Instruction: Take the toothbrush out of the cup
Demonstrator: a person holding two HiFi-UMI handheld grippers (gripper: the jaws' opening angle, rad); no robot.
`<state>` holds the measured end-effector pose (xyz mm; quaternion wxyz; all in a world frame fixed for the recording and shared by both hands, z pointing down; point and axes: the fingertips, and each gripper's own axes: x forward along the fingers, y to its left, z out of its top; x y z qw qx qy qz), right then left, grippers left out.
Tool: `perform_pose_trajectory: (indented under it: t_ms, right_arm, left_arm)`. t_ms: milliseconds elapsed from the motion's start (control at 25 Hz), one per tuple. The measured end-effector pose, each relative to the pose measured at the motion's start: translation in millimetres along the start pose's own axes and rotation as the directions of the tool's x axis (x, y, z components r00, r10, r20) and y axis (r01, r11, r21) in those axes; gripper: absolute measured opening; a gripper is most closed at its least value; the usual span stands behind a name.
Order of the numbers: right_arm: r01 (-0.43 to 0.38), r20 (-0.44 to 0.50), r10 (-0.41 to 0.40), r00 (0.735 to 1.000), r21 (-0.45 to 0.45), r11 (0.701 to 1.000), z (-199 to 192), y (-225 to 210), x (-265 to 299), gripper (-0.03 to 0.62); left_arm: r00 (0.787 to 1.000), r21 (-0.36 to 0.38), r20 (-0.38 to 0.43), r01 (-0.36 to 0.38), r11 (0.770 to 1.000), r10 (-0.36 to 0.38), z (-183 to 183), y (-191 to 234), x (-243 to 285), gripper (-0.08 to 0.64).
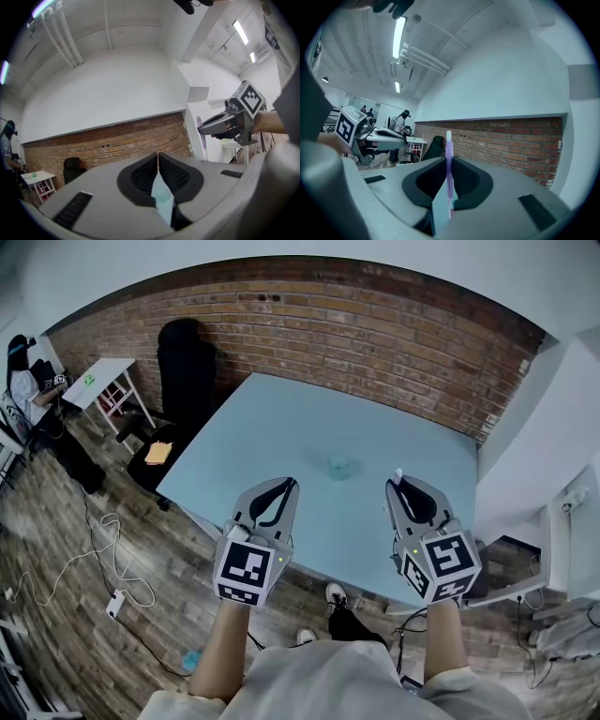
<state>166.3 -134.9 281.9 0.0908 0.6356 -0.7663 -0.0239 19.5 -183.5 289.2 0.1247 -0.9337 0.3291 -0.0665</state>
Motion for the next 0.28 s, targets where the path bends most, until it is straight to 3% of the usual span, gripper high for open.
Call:
perform_pose_trajectory:
  t_ms: [280]
  right_arm:
    - [-0.008, -0.006, 0.008, 1.0, -0.004, 1.0, -4.1, -2.0, 0.3, 0.031]
  left_arm:
    - [1.0, 0.005, 0.0, -0.003, 1.0, 0.003, 1.5, -3.5, 1.1, 0.032]
